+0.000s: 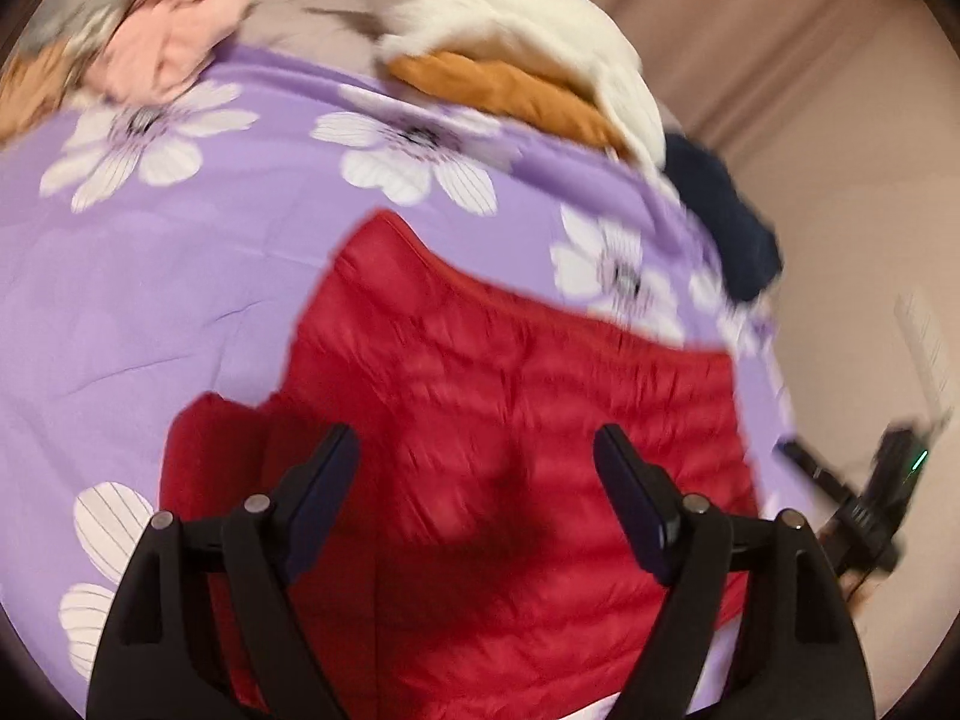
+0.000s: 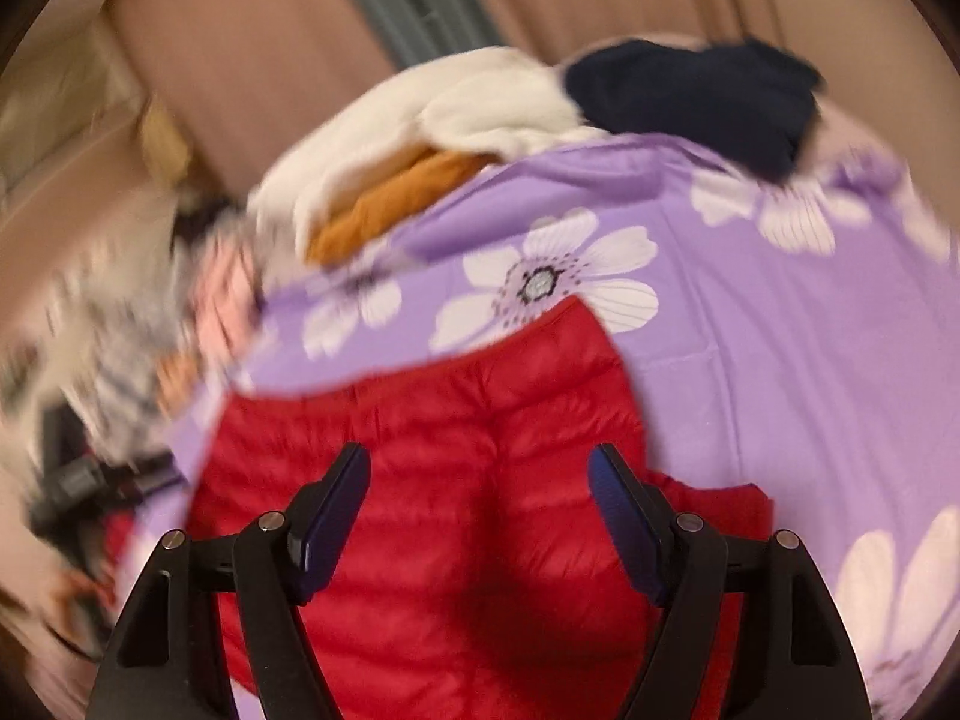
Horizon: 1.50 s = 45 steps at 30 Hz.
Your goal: Fold large clothes
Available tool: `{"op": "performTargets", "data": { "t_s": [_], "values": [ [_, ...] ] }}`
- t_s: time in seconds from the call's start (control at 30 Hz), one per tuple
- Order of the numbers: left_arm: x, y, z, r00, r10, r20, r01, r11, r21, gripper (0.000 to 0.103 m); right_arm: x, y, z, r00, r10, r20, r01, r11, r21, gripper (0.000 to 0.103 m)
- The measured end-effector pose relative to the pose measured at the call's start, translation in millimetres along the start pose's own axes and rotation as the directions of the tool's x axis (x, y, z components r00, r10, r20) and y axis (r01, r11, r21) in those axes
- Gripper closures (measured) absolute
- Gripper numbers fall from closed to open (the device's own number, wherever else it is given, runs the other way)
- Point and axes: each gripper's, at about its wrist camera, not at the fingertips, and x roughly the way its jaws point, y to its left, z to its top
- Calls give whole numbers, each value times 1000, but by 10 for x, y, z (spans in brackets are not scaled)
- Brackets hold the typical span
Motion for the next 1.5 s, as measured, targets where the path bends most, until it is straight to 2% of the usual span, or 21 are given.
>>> {"op": "performTargets", "data": {
  "t_s": [0.1,0.27,0.37,0.43,0.53,0.63,0.8,0.9,0.97,1.17,1.3,1.4,1.5],
  "values": [
    [109,-137,-209,998,68,-7,-67,988,136,23,108,184,-147,995,-96,-22,92,985,-145,26],
    [331,-95,-509,990,121,-71,-102,969,226,23,314,188,-436,979,-171,-115,143,965,-221,26],
    [377,-59,-635,990,113,-87,-90,968,233,23,346,120,-606,976,-158,-148,128,972,-196,26],
    [372,4,-721,991,81,-104,-58,977,207,23,349,58,-697,977,-135,-164,108,981,-163,26],
    [359,64,-812,993,58,-105,-36,979,200,22,344,43,-817,980,-121,-161,96,984,-153,26],
    [395,39,-851,992,75,-101,-50,973,227,22,365,83,-846,979,-139,-149,112,979,-172,26],
    [415,3,-804,990,82,-113,-59,980,192,20,347,120,-807,977,-147,-156,123,980,-156,26],
    [322,-53,-792,988,97,-120,-76,983,167,20,213,187,-774,976,-175,-127,154,975,-161,26],
    [197,-100,-816,991,89,-97,-73,984,161,20,89,229,-776,982,-170,-82,155,974,-164,26],
    [-73,-351,-1034,997,76,-30,-67,970,234,20,-334,493,-840,999,-51,19,53,982,-180,26],
    [-16,-527,-1228,993,119,-11,-108,936,336,20,-306,653,-940,1000,-3,-4,2,977,-214,26],
    [170,-516,-1311,989,145,-43,-121,928,352,14,-85,731,-1025,997,-54,-56,38,966,-254,26],
    [318,-449,-1339,985,158,-64,-125,927,352,10,143,697,-1129,991,-94,-91,70,967,-245,26]
  ]
}}
